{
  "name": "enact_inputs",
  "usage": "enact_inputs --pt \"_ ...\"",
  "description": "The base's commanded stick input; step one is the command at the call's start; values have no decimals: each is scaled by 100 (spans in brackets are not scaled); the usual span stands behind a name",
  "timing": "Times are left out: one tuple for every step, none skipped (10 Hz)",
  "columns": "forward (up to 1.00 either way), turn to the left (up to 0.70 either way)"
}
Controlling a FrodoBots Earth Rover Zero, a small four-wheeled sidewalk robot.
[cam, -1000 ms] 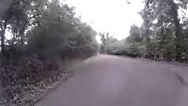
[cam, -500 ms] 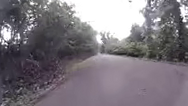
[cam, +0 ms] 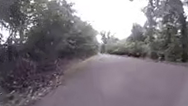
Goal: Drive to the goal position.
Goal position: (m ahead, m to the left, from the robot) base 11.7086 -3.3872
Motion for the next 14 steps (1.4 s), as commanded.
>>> enact_inputs --pt "70 0" --pt "70 0" --pt "70 0" --pt "70 0" --pt "70 0" --pt "70 0" --pt "70 0" --pt "70 0" --pt "70 0" --pt "70 0" --pt "70 0" --pt "70 0" --pt "70 0" --pt "70 0"
